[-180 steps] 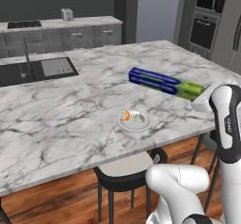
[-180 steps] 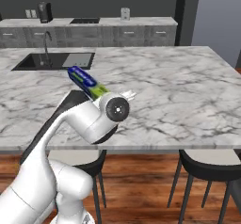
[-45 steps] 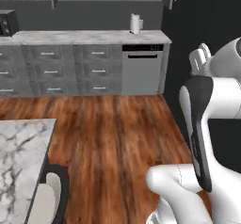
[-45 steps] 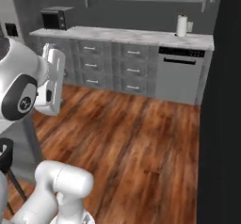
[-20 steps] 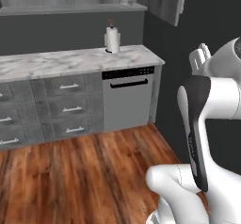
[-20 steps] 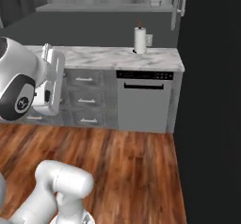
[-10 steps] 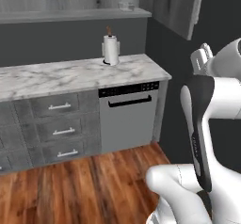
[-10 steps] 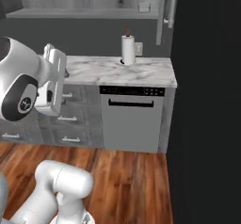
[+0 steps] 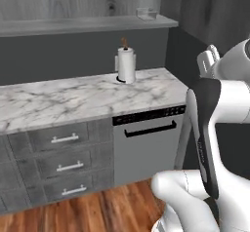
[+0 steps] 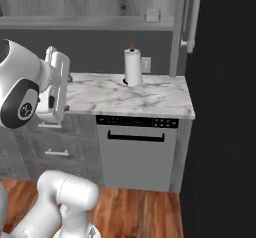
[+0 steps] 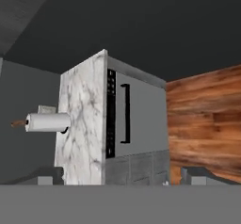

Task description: Retrieve the tupperware and aluminum foil from the cabinet and place them on the dining counter near the plate with garlic and shrimp to prepare for storing leftovers.

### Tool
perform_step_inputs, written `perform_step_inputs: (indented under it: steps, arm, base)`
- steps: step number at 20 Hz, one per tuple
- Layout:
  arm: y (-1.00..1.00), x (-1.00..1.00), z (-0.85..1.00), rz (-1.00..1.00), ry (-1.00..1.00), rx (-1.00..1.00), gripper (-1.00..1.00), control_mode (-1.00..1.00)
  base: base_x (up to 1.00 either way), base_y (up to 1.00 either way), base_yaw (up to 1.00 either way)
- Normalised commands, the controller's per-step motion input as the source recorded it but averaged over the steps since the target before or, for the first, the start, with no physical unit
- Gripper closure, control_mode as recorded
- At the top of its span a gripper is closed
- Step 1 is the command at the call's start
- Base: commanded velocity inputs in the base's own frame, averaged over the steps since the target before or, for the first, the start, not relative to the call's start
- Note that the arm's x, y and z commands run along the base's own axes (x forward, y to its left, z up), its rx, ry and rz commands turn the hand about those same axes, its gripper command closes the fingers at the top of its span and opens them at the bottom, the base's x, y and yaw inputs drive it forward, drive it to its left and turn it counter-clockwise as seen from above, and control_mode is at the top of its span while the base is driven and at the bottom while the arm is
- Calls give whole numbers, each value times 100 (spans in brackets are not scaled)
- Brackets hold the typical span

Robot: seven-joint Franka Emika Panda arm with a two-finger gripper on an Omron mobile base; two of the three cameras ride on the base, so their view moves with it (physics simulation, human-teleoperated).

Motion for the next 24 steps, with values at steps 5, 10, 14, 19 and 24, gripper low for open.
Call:
perform_step_inputs:
  steps: [5,10,14,19,24]
  arm:
    - [0,0,0,0,0,0,-100,100]
    - [0,0,0,0,0,0,-100,100]
    - [0,0,0,0,0,0,-100,100]
    - [0,0,0,0,0,0,-100,100]
    - [-16,6,10,0,0,0,-100,-100]
  base:
    - [100,0,0]
    - [100,-8,0]
    - [97,-23,0]
    - [74,-45,-1]
    - [26,-35,0]
